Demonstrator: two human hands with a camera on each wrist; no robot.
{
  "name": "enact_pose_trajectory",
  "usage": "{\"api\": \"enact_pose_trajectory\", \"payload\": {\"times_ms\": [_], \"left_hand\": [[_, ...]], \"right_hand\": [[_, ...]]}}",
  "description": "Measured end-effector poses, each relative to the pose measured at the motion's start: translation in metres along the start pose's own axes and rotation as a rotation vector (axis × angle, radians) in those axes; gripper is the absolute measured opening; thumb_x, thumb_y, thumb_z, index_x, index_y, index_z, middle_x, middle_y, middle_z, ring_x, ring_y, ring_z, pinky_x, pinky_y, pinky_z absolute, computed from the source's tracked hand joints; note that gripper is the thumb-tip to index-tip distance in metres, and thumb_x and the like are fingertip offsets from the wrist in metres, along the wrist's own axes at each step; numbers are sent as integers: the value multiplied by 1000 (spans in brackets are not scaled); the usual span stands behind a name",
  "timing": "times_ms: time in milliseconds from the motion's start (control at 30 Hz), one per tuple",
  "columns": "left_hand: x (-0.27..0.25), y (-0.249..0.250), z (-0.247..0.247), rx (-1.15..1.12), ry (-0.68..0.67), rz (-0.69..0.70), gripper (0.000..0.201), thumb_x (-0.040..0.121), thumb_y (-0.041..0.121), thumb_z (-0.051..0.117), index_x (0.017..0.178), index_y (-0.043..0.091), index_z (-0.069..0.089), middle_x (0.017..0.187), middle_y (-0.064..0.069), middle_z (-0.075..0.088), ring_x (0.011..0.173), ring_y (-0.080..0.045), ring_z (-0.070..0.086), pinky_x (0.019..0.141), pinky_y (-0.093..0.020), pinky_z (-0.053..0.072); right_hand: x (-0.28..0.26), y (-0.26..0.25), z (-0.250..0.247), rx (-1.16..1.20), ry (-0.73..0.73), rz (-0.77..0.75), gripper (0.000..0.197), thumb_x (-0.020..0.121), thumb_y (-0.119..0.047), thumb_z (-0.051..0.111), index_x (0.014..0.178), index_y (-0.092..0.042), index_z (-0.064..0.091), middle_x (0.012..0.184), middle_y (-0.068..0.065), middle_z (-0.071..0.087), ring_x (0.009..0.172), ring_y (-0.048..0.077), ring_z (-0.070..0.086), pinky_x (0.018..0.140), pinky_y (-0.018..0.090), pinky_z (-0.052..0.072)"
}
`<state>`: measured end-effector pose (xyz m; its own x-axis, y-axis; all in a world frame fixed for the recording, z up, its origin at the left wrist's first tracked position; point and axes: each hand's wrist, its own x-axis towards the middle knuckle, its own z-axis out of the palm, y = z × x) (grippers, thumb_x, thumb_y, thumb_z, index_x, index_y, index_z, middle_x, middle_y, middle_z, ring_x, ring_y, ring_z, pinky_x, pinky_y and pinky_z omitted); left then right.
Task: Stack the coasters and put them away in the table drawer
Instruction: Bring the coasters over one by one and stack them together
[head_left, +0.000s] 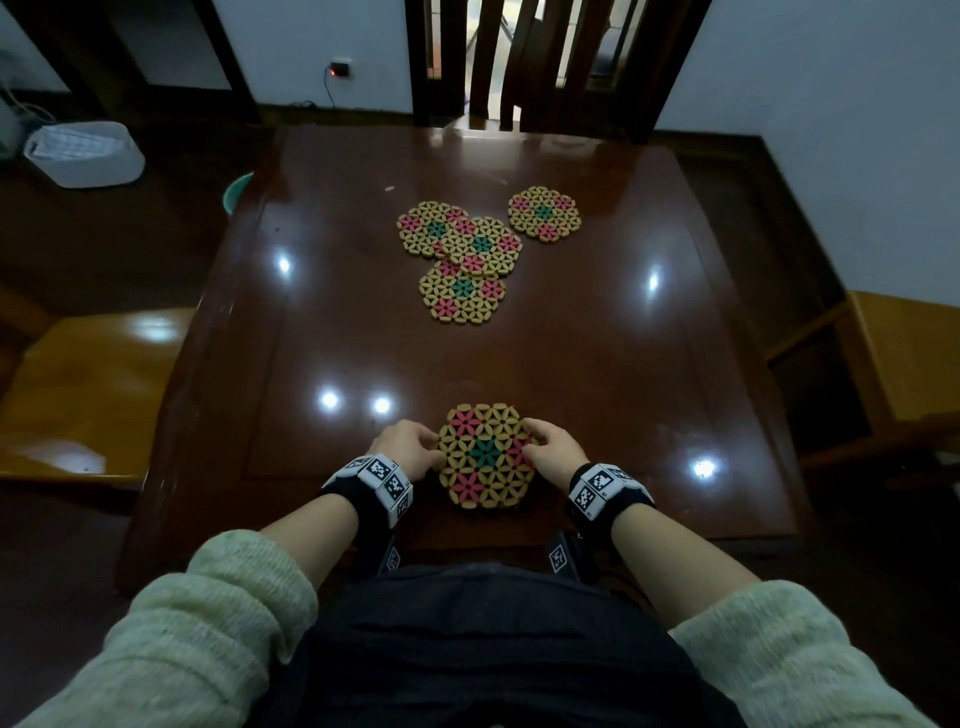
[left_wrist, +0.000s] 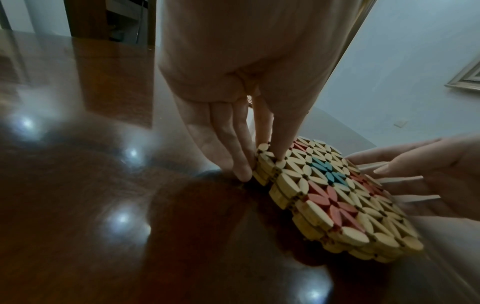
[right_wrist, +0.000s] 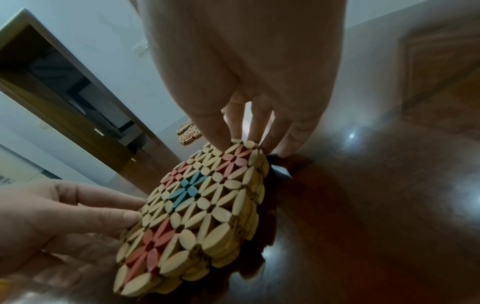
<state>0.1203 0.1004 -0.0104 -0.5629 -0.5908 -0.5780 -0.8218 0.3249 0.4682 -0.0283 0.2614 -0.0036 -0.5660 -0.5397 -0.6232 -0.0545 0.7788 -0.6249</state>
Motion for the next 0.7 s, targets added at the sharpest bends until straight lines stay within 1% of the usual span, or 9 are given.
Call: {"api": "enact_pose_trajectory", "payload": {"times_ms": [167, 267, 367, 533, 700], "left_hand": [[-1, 1, -1, 12, -3, 5, 38, 84, 38, 67, 119, 25, 66, 112, 3, 72, 95, -17, 69, 89, -36, 57], [-2, 1, -1, 31, -3, 18, 36, 87, 41, 62, 120, 26, 66, 113, 5, 71, 90, -15, 69, 86, -34, 57], [-2, 2, 0, 57, 9, 25, 38, 89, 44, 57, 123, 29, 63, 115, 7, 70, 85, -14, 70, 84, -32, 58], [1, 3, -3, 72, 6, 33, 30, 91, 40, 57, 115, 28, 69, 106, 5, 74, 82, -15, 70, 82, -32, 58], [4, 1, -2, 67, -4, 30, 28, 91, 39, 58, 112, 27, 71, 107, 4, 74, 83, -15, 70, 83, -33, 58]], "right_hand": [[0, 1, -1, 6, -12, 7, 55, 94, -9, 49, 147, -18, 39, 151, 5, 43, 136, 22, 43, 110, 36, 41], [0, 0, -1, 5, -18, 10, 57, 94, -10, 49, 148, -17, 36, 151, 5, 42, 137, 22, 43, 111, 37, 41], [0, -1, 1, -17, -8, 20, 58, 94, -16, 51, 149, -14, 33, 150, 6, 43, 135, 24, 44, 110, 38, 41], [3, 0, 1, -97, 56, 10, 51, 96, -24, 55, 144, -13, 43, 143, 7, 51, 130, 24, 50, 106, 34, 44], [4, 1, 0, -136, 110, -18, 43, 92, -22, 61, 135, -15, 55, 133, 7, 60, 123, 23, 56, 101, 33, 47]]}}
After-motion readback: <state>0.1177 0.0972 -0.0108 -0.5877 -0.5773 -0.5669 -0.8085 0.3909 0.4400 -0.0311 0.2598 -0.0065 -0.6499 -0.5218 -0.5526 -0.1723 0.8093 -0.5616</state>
